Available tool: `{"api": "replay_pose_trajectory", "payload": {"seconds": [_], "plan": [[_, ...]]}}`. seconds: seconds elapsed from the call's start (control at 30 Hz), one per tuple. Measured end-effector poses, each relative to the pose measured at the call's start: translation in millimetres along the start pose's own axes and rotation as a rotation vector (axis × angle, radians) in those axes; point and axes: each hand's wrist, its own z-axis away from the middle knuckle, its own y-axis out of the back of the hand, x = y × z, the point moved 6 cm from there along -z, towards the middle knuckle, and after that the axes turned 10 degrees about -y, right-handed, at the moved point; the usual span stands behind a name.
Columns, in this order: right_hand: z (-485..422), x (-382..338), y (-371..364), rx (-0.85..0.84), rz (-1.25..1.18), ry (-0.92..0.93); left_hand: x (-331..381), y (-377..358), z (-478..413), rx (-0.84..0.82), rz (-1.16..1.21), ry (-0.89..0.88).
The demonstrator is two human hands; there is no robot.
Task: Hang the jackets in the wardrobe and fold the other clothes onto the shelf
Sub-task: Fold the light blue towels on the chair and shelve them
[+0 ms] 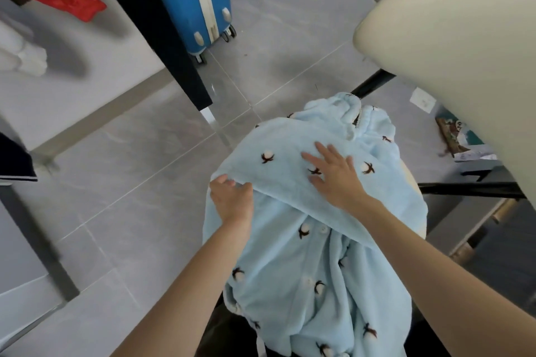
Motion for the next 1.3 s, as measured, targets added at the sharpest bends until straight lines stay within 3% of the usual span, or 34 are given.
{"api": "replay_pose_trajectory", "payload": {"seconds": [0.1,0.2,0.27,0.43,0.5,0.57,0.67,0.83,0.97,1.2,1.3], "plan": [[24.1,16.6,4.5,0.067,-0.229,0.018,7.9,-14.9,14.5,-0.065,-0.072,-0.08],[58.5,44.5,28.0,0.364,-0.483,-0.114,15.4,-37.4,35.9,-0.232,-0.142,-0.208],[84.7,70.2,38.3,0.542,-0.493,-0.209,24.3,-53.6,56.0,-0.374,-0.217,-0.374],[153.5,154.8,17.2,0.718,-0.558,-0.629,30.8,-99.5,113.0,-0.739,-0.508,-0.773],[179.2,190.1,-13.3,0.656,-0.69,-0.873,26.8,-114.3,132.5,-0.825,-0.583,-0.875],[197.5,214.3,-55.8,0.398,-0.821,-1.054,19.4,-128.4,148.4,-0.895,-0.644,-0.933],[213.6,210.5,-107.1,0.04,-1.097,-0.992,5.9,-147.5,163.9,-0.972,-0.732,-0.99],[225.7,192.5,-139.5,-0.071,-1.123,-0.964,-14.0,-166.8,169.2,-1.06,-0.933,-1.055],[230.6,189.9,-121.5,0.222,-1.002,-0.862,-19.8,-173.8,164.7,-1.085,-1.107,-1.072],[276.5,241.8,-7.5,0.911,-1.197,-0.784,-4.1,-183.0,171.4,-1.127,-1.15,-1.03],[284.5,257.3,36.4,1.003,-1.054,-0.796,-2.8,-192.3,171.3,-1.131,-1.165,-0.928]]}}
